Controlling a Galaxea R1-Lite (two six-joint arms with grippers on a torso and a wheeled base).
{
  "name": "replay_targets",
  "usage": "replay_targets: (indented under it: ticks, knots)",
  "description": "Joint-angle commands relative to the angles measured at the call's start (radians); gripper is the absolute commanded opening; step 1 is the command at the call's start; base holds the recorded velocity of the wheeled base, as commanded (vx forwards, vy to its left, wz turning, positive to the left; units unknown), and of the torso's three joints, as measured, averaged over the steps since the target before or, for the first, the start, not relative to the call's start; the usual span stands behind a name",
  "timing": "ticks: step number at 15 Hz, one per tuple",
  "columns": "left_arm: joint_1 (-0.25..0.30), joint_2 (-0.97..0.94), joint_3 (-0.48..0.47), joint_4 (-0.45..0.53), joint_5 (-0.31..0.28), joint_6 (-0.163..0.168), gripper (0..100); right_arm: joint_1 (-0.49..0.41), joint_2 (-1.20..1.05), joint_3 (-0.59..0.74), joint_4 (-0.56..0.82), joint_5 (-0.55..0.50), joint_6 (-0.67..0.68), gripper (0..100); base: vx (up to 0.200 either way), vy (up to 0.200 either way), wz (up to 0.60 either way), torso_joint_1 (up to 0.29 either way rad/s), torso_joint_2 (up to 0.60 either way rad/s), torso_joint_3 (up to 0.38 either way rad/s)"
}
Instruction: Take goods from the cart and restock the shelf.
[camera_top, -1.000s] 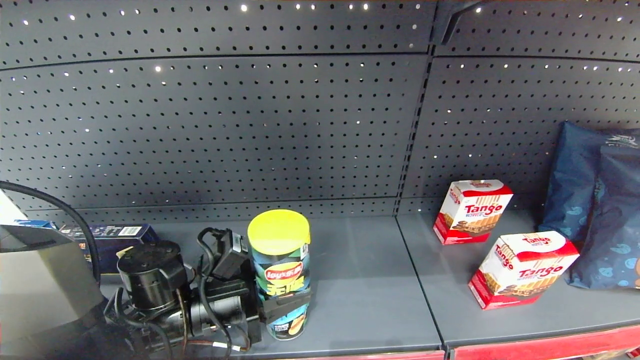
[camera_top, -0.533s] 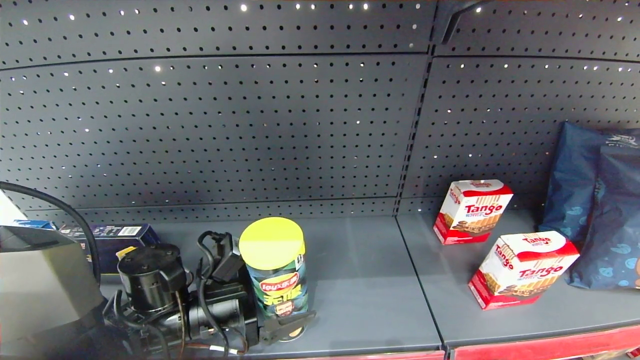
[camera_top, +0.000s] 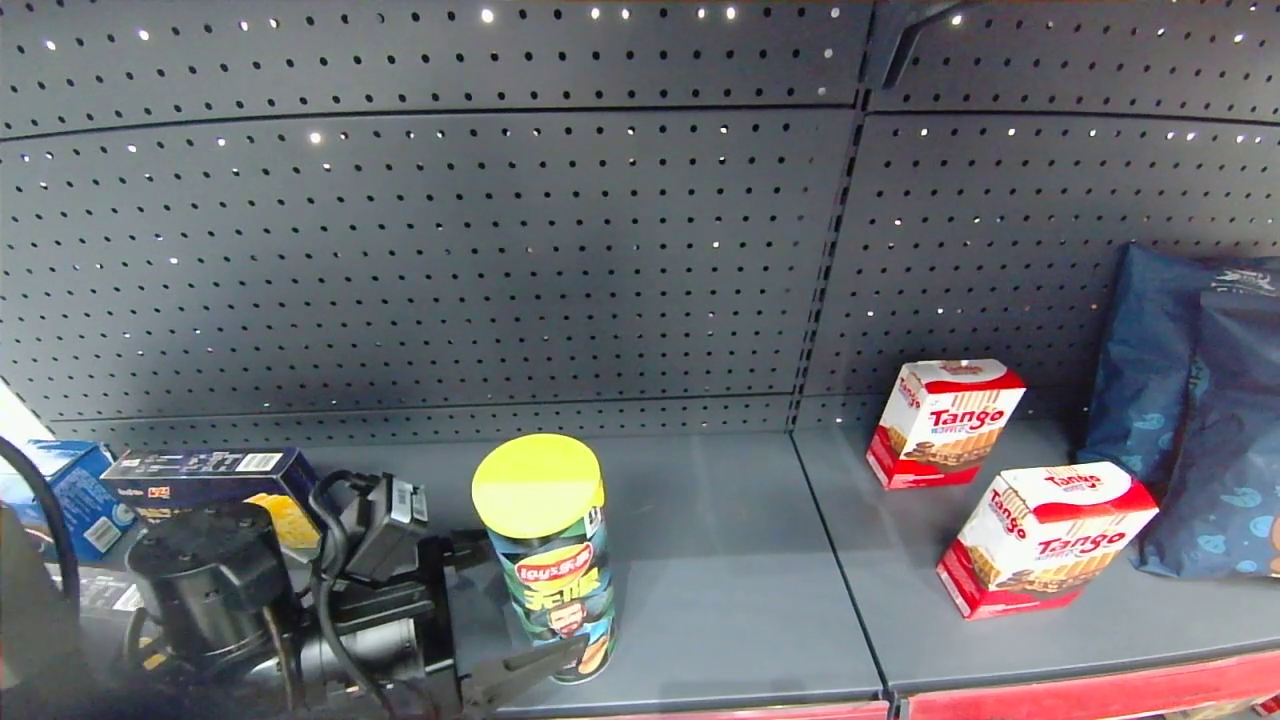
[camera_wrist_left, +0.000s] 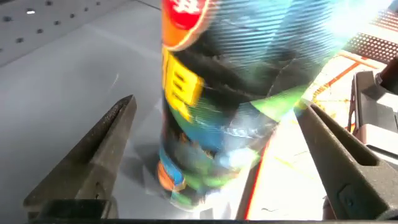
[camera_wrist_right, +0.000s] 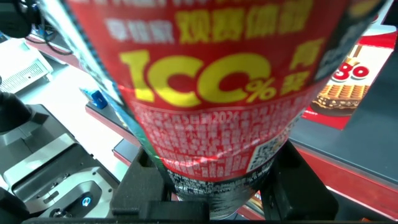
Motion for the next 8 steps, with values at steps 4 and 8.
replay_targets:
  ticks: [4,8]
  knots:
    - [0.077,-0.146,0.114,-0.001,0.0,-0.002,100,0.0,0.0,0.002,0.0,0.001,0.0,0,0.0,0.0,0.0,0.0,0.0,0.0]
    - [0.095,-0.156,0.13,-0.001,0.006,0.014,100,0.0,0.0,0.002,0.0,0.001,0.0,0,0.0,0.0,0.0,0.0,0.0,0.0]
